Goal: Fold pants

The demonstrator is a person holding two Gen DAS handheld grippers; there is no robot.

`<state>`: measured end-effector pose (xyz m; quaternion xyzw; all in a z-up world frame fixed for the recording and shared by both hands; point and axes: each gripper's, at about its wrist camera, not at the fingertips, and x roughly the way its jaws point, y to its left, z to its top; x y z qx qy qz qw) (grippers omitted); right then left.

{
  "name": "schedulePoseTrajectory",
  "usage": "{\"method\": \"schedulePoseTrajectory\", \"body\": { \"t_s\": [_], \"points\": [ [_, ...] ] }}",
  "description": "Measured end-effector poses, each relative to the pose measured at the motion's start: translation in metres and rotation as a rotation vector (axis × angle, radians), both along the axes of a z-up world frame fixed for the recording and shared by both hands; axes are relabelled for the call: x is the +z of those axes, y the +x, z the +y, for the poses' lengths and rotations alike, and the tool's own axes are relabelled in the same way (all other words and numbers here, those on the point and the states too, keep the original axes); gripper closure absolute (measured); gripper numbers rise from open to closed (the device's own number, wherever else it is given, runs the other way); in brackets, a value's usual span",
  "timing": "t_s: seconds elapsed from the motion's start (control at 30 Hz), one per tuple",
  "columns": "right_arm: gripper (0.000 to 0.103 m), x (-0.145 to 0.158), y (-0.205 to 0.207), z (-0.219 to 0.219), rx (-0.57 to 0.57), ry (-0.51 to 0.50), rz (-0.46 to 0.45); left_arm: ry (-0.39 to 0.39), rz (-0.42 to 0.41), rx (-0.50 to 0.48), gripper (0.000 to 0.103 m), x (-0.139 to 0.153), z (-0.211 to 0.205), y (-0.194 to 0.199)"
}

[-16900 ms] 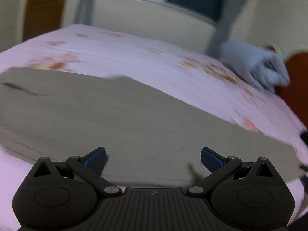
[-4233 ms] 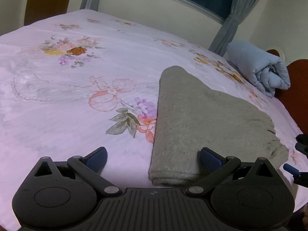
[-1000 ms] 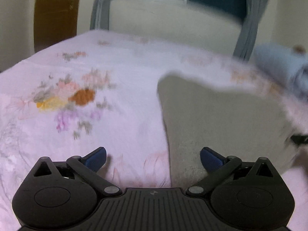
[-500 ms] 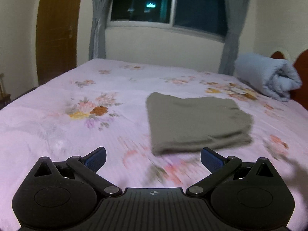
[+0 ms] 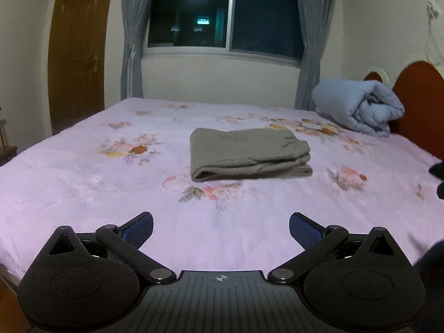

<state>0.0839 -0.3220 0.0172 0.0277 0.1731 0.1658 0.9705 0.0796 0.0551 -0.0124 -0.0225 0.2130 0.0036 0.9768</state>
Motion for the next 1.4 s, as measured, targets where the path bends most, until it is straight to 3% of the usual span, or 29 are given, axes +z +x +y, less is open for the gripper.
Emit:
{"method": "schedulePoseTrajectory", "body": {
  "t_s": [0.07, 0.17, 0.53, 0.77, 0.93, 1.2, 1.4],
  "points": [
    [0.006, -0.006, 0.003, 0.003, -0.009, -0.004, 0.024, 0.014, -0.020, 0.004, 0.000, -0.001, -0.002, -0.004],
    [0.006, -0.004, 0.000, 0.011, 0.020, -0.019, -0.025, 0.022, -0.036, 0.017, 0.000, -0.001, -0.003, -0.008],
    [0.006, -0.008, 0.000, 0.040, 0.040, -0.051, -0.046, -0.050, -0.073, 0.046, 0.000, -0.002, -0.008, -0.016],
    [0.006, -0.005, -0.016, 0.058, 0.061, -0.090, -0.080, 0.000, -0.079, 0.000, 0.000, -0.004, -0.026, -0.027],
    [0.006, -0.006, -0.010, 0.049, 0.019, -0.050, -0.047, -0.010, -0.071, 0.000, 0.000, -0.005, -0.023, -0.026],
    [0.006, -0.010, -0.008, 0.060, 0.048, -0.105, -0.035, -0.004, -0.073, -0.016, 0.000, -0.005, -0.027, -0.026],
    [0.006, -0.010, -0.007, 0.056, 0.041, -0.090, -0.029, 0.003, -0.073, -0.008, 0.000, -0.005, -0.028, -0.025]
  ]
}}
